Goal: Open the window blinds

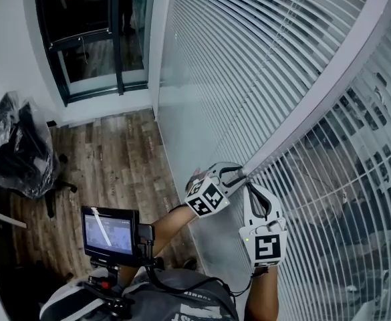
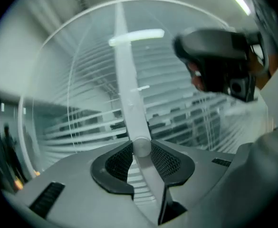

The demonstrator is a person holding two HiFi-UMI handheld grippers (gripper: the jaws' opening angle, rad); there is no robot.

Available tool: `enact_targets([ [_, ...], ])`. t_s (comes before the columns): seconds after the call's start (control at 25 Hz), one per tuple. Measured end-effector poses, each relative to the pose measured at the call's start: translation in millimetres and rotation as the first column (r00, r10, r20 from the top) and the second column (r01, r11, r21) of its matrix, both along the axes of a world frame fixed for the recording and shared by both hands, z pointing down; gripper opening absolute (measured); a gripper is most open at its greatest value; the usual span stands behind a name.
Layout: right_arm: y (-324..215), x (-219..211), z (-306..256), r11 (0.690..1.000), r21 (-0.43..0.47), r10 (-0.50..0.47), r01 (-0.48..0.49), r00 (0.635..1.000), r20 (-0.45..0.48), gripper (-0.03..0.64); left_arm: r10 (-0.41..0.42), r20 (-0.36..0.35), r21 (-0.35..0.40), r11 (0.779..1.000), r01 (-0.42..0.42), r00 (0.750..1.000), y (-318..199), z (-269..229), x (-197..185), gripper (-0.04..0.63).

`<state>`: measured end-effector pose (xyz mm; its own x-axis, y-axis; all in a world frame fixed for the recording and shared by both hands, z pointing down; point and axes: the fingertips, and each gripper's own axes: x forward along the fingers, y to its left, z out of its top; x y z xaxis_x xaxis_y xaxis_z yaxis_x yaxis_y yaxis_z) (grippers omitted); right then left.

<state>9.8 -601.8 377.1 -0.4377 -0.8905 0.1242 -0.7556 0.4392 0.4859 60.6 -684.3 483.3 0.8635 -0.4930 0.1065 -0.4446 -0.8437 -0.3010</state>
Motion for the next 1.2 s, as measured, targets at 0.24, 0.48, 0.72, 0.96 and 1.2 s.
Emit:
enact_targets([
  [0.24,-3.1,-6.8,-0.4,1.000,0.002,-0.016,0.016,1.000,-0.010,0.003,-0.059,0.165,0.181,0.983,0.029,0.985,-0.8,4.0,4.7,0.124],
  [0.48,-2.9,-5.8,2.4,1.000,-0.003,-0.012,0.012,1.000,-0.004,0.003,0.049,-0.093,-0.124,0.990,-0.060,0.994,1.7,-1.5,-9.5,0.124],
  [0.72,-0.7,-5.7,13.9,1.000,-0.023,-0.008,0.008,1.000,-0.001,0.003,-0.002,-0.146,-0.153,0.988,-0.020,0.989,18.1,5.5,-46.4,0.124],
  [0.96,3.3,-20.6,14.4,0.998,-0.056,-0.026,0.026,1.000,-0.010,0.002,-0.064,-0.155,-0.153,0.987,0.040,0.986,27.5,1.1,-88.0,0.124],
  [1.2,4.3,-33.3,18.5,0.996,-0.078,-0.051,0.050,0.999,-0.010,0.002,-0.099,-0.150,-0.167,0.983,0.073,0.984,30.4,8.3,-109.6,0.124],
])
